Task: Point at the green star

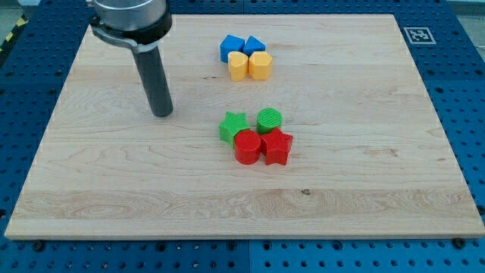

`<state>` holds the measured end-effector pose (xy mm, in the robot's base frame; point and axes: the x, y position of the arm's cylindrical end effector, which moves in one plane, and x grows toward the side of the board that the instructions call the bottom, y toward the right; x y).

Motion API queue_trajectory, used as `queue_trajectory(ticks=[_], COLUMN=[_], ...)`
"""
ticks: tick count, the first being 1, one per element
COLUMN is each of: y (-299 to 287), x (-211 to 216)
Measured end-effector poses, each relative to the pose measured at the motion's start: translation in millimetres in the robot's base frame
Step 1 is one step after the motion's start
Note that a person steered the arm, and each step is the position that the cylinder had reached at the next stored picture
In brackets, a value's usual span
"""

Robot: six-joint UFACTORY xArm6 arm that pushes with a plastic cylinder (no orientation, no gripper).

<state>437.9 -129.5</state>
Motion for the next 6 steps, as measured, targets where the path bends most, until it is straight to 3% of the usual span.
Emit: queue_trajectory(ticks=[1,3,6], y=[25,68,78], x=[24,30,51])
